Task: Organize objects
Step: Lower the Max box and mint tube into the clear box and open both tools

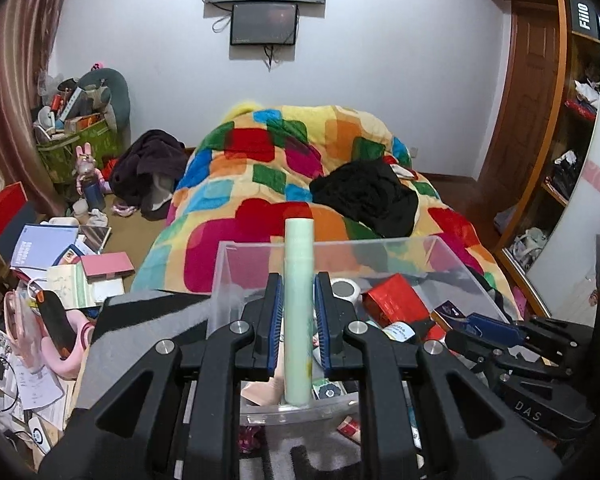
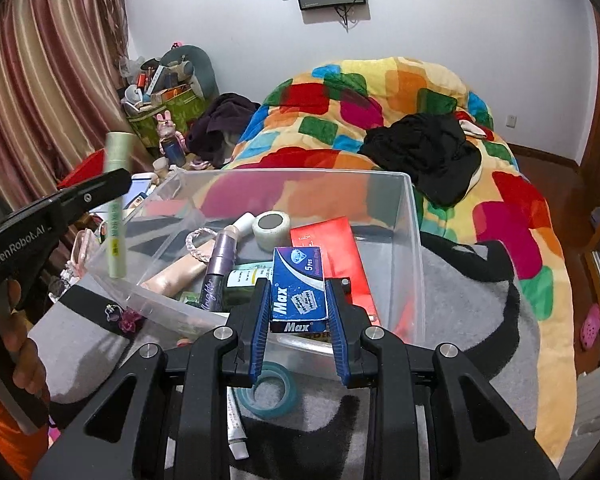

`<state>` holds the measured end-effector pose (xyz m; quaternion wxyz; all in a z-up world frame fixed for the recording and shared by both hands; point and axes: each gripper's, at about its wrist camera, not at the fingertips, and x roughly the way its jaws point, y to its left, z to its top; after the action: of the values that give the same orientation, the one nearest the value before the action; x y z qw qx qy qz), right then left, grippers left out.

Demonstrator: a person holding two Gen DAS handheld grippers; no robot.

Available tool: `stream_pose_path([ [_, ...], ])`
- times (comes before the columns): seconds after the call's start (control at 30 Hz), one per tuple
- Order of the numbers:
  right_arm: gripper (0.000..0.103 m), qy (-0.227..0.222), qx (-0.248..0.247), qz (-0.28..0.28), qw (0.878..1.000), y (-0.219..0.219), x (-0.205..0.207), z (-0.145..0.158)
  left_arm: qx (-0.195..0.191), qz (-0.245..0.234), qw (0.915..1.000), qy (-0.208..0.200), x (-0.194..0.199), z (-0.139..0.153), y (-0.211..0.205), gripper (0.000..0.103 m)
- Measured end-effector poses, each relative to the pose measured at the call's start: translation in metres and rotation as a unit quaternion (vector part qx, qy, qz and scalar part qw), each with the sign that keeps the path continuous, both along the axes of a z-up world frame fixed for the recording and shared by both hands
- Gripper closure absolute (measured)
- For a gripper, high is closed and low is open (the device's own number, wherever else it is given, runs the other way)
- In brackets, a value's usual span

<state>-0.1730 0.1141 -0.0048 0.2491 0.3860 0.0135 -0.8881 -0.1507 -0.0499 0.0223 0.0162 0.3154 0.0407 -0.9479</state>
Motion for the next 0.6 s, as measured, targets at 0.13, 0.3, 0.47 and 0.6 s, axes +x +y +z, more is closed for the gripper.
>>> stream_pose_path([
  [0.13, 0.078, 0.003, 0.008, 0.001, 1.000, -0.003, 0.002, 0.001, -0.003, -0.007, 0.9999, -0.012, -0.002, -0.008, 0.003, 0.088],
  [0.3, 0.075, 0.004, 0.012, 0.001, 1.000, -0.003, 0.003, 0.003, -0.006, -0.016, 0.9994, -0.031, 0.002, -0.017, 0.007, 0.088],
  [0.47, 0.061, 0.030, 0.020, 0.002, 0.999, 0.000, 0.016, 0.013, -0.004, -0.020, 0.9992, -0.035, 0.014, -0.017, 0.003, 0.079],
  [0.6, 0.053, 0.049, 0.020, 0.011, 0.999, 0.002, 0.029, 0.021, 0.002, -0.017, 0.9994, -0.031, 0.029, -0.014, -0.008, 0.059],
])
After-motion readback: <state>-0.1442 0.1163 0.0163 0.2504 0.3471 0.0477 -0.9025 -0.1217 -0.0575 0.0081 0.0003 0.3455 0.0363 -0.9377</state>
